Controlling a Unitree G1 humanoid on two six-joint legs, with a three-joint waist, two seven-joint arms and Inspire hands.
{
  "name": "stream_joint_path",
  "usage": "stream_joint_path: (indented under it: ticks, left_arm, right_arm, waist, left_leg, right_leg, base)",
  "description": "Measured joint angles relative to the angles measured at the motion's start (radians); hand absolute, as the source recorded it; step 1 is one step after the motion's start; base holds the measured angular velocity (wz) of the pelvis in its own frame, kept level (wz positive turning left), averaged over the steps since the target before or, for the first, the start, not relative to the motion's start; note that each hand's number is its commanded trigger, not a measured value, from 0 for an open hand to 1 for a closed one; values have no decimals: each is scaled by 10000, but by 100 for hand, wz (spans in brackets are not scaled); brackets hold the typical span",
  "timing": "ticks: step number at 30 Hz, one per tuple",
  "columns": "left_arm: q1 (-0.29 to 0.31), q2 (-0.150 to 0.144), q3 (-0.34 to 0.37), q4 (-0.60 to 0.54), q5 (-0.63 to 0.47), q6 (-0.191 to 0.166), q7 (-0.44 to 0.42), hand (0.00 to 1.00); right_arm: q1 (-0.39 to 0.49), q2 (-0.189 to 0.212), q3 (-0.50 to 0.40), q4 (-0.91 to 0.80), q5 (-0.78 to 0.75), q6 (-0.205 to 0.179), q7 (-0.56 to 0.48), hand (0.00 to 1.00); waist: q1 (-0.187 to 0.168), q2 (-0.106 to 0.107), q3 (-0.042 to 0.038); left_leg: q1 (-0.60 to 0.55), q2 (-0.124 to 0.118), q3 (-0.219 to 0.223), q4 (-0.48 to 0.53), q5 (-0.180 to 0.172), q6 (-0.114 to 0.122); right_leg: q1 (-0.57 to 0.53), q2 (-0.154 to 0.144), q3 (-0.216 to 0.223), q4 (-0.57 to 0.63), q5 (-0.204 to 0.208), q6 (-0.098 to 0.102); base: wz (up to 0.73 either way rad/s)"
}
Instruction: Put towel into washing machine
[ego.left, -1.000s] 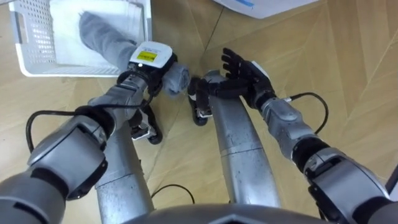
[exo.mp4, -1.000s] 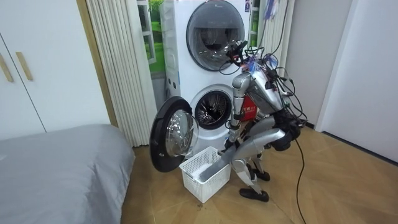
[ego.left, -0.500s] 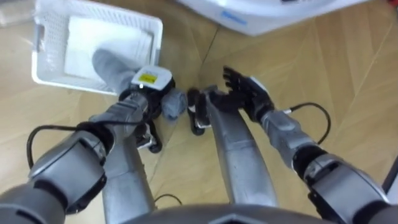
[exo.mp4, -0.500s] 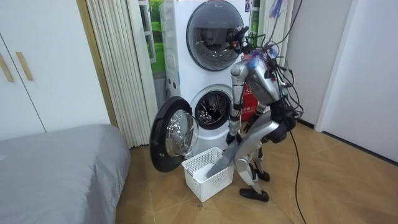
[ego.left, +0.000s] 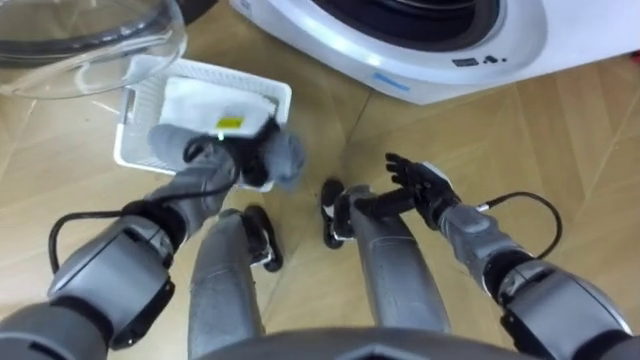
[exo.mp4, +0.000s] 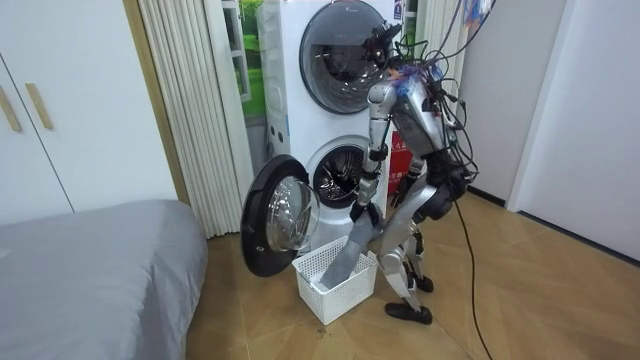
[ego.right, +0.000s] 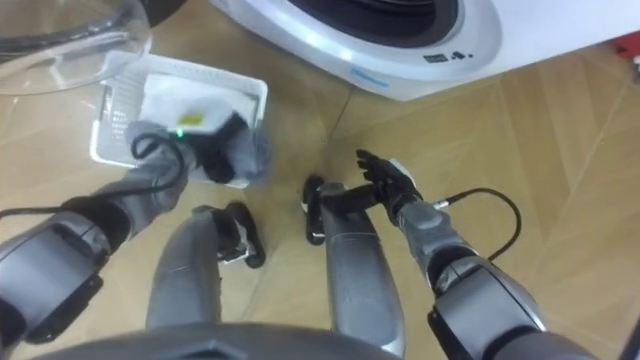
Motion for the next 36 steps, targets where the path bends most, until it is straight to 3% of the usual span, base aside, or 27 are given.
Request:
stream_joint_path:
  ticks: [6, 11, 15, 19, 22, 26, 27, 28, 29, 36]
  left_arm:
    - [151, -305, 270, -1461, -3228, -192, -552, 100]
    - [585, -634, 261, -2415, -6564, -320, -2511, 100]
    - [1017, -780, -209, -2660, -9007, -312, -4192, 100]
    - [1244, -871, -438, -2902, -9951, -294, -5188, 100]
    - [1259, -877, -659, -3145, -11304, -251, -5684, 100]
    - [1320, -883, -464, -3201, -12352, -99, -6185, 100]
    - [1406, -884, -462, -3276, -12850, -27, -6209, 100]
    - [1457, -883, -460, -3332, -13074, 9, -6224, 100]
    - [1584, -883, -459, -3449, -13479, 107, -6249, 100]
    - [1916, -890, -378, -3642, -15748, 363, -6335, 100]
  right_arm:
    - [-155, 4, -4, 0, -549, 82, 18, 0]
    - [-149, 209, -546, -452, -1548, 267, -11, 0]
    - [-198, 276, -752, -512, -1625, 337, -6, 0]
    - [-207, 362, -1071, -523, -1586, 335, -70, 0]
    - [-61, 370, -1077, -771, -1610, 343, -183, 0]
    - [192, 393, -1356, -1153, -1602, 350, -242, 0]
    - [249, 404, -1358, -1216, -1599, 346, -258, 51]
    - [263, 403, -1358, -1233, -1597, 346, -263, 58]
    - [335, 402, -1363, -1307, -1622, 350, -299, 100]
    - [493, 473, -1669, -1425, -1753, 345, -462, 100]
  waist:
    - [289, 45, 34]
    - [488, -9, 24]
    - [539, -154, -51]
    - [592, -291, -130]
    - [657, -384, -195]
    - [753, -410, -237]
    - [749, -401, -280]
    - [753, -400, -282]
    - [759, -405, -287]
    - [761, -386, -330]
  left_leg:
    - [81, -208, -19, -347, 279, -8]
    - [66, -186, -72, -396, 360, -45]
    - [62, -184, -230, -449, 408, -58]
    - [60, -171, -280, -450, 409, -60]
    - [93, -165, -328, -447, 411, -61]
    - [327, -134, -388, -496, 411, -62]
    - [368, -148, -424, -543, 412, -64]
    - [391, -154, -439, -557, 415, -69]
    - [431, -155, -445, -579, 416, -71]
    - [542, -136, -446, -666, 524, -108]
  right_leg:
    - [30, -244, -135, 51, 32, -51]
    - [88, -281, -334, -140, 64, -103]
    - [226, -247, -477, -307, 127, -114]
    - [285, -227, -533, -398, 135, -111]
    - [383, -219, -599, -475, 139, -106]
    - [682, -148, -634, -610, 196, -75]
    - [732, -147, -655, -621, 212, -77]
    - [761, -147, -670, -631, 214, -78]
    - [806, -148, -681, -634, 215, -78]
    - [909, -150, -727, -668, 331, -171]
  base:
    - [16]
    - [3]
    - [8]
    - [0]
    - [0]
    - [0]
    - [0]
    - [6]
    - [5]
    - [1]
